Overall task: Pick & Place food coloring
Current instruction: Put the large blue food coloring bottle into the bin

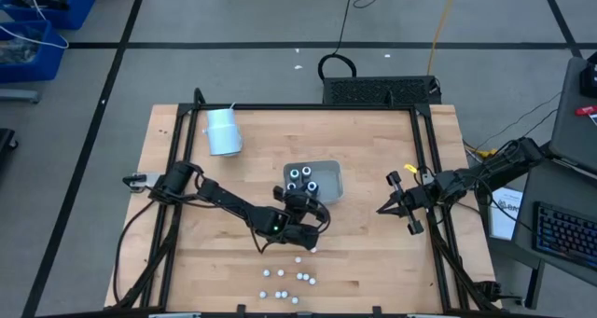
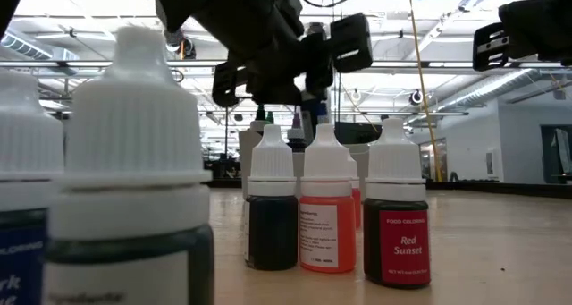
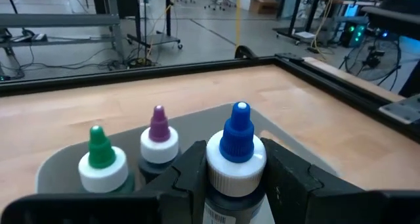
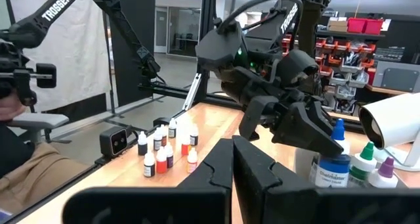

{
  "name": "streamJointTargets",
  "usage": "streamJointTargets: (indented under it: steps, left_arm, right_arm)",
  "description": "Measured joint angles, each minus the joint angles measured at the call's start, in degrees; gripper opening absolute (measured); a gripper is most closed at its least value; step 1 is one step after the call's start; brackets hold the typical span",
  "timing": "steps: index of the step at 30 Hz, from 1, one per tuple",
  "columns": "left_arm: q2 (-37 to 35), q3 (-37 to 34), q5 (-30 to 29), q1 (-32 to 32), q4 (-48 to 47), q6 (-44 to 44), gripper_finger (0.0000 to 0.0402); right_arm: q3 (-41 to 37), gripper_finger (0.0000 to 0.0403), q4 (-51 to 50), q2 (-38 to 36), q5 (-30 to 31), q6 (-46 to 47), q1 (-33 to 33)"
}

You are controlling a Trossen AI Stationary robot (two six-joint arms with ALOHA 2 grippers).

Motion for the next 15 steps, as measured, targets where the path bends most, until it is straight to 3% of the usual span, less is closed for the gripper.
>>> streamJointTargets:
  steps: [7, 15]
  left_arm:
    - [0.0, 0.9, -0.1, -0.9, 0.6, -1.4, 0.0121]
    - [0.0, 8.3, -0.5, -2.0, -6.4, -2.8, 0.0121]
  right_arm:
    - [0.0, 0.0000, 0.0, 0.0, 0.0, 0.3, 0.0]
    - [0.0, 0.0000, 1.6, 0.0, -0.2, 0.9, 0.0]
